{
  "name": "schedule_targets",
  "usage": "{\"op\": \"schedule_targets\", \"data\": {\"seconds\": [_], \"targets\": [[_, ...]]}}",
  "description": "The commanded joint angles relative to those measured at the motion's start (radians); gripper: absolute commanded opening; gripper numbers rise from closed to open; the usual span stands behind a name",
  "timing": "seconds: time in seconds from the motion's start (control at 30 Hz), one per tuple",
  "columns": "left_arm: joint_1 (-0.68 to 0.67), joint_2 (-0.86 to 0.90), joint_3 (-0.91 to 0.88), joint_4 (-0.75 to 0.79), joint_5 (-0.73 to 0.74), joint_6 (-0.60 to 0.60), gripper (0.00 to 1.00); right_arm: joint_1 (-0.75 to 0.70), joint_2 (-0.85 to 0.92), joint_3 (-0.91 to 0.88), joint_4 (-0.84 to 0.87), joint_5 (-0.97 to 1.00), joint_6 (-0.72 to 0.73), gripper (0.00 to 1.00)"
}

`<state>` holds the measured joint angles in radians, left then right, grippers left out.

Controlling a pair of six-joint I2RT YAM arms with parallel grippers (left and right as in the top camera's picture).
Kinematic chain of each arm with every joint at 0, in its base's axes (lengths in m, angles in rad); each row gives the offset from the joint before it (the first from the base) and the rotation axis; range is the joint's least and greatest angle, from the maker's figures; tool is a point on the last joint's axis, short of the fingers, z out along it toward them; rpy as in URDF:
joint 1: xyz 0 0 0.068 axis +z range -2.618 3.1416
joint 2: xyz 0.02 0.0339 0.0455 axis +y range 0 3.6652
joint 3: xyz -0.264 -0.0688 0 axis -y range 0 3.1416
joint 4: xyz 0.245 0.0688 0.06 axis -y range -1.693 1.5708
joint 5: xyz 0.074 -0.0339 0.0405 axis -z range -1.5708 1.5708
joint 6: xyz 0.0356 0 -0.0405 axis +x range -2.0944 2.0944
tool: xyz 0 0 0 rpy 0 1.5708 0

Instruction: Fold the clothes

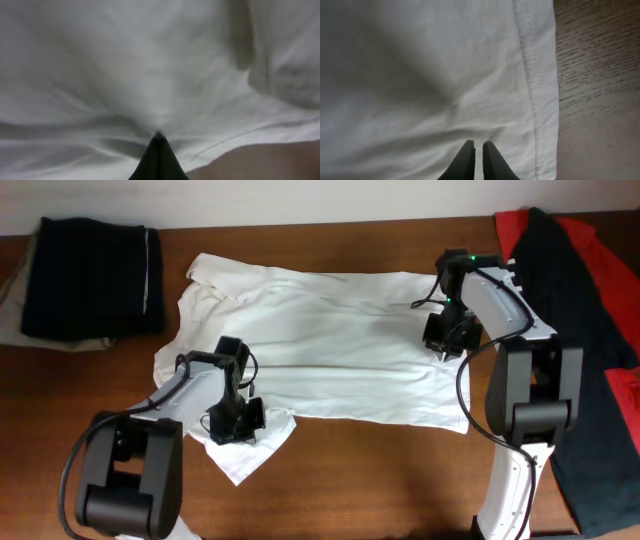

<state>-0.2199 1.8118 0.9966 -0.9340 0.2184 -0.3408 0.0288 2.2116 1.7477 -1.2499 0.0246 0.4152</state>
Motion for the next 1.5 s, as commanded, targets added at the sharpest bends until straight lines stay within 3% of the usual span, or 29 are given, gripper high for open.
{"op": "schedule_targets", "data": {"seconds": [0.0,0.27,0.4,0.5,0.53,0.57,0.6,0.63,0.7,0.83,0.93,1.0,1.17,1.3,1.37,1.47], "targets": [[-0.005,0.032,-0.126,-0.013,0.029,-0.01,0.01,-0.024,-0.004,-0.007,0.018,-0.005,0.004,0.11],[-0.005,-0.029,-0.138,-0.192,0.04,-0.01,0.01,-0.095,-0.004,-0.007,0.018,-0.004,0.0,0.1],[-0.005,-0.282,-0.138,-0.285,-0.003,-0.031,0.01,-0.096,-0.004,-0.007,0.016,-0.012,0.0,0.05],[-0.005,-0.453,-0.114,-0.249,-0.021,-0.034,0.01,-0.096,-0.005,0.02,0.004,-0.079,0.0,0.04],[-0.005,-0.504,-0.048,-0.205,-0.041,-0.033,0.22,-0.096,-0.006,0.066,-0.015,-0.11,0.0,0.04],[-0.005,-0.512,0.039,-0.148,-0.097,-0.033,0.71,-0.096,-0.006,0.143,-0.037,-0.14,-0.003,0.14],[-0.003,-0.495,0.132,-0.046,-0.178,-0.032,0.99,-0.096,-0.006,0.198,-0.037,-0.188,-0.027,0.52],[0.006,-0.471,0.188,0.047,-0.219,-0.032,0.99,-0.096,-0.006,0.24,-0.029,-0.232,-0.027,0.84],[0.048,-0.349,0.322,0.248,-0.217,-0.029,0.99,-0.095,-0.006,0.283,0.046,-0.286,-0.014,0.99],[0.091,0.049,0.621,0.378,-0.181,-0.026,0.99,-0.094,-0.005,0.268,0.155,-0.298,0.116,0.99],[0.099,0.333,0.84,0.379,-0.181,-0.03,0.99,-0.094,-0.002,0.253,0.185,-0.275,0.111,0.99],[0.125,0.447,0.892,0.381,-0.215,-0.105,0.99,-0.093,0.006,0.253,0.183,-0.275,0.022,0.99],[0.197,0.467,0.89,0.274,-0.215,-0.141,0.99,-0.078,0.007,0.251,0.188,-0.272,0.008,0.99],[0.196,0.483,0.889,0.341,-0.177,-0.142,0.98,-0.048,0.007,0.251,0.206,-0.267,0.008,0.99],[0.191,0.495,0.89,0.343,-0.172,-0.145,0.89,-0.04,0.007,0.251,0.209,-0.238,0.008,0.99],[0.177,0.544,0.889,0.364,-0.144,-0.144,0.89,-0.039,0.007,0.251,0.208,-0.238,0.008,0.99]]}}
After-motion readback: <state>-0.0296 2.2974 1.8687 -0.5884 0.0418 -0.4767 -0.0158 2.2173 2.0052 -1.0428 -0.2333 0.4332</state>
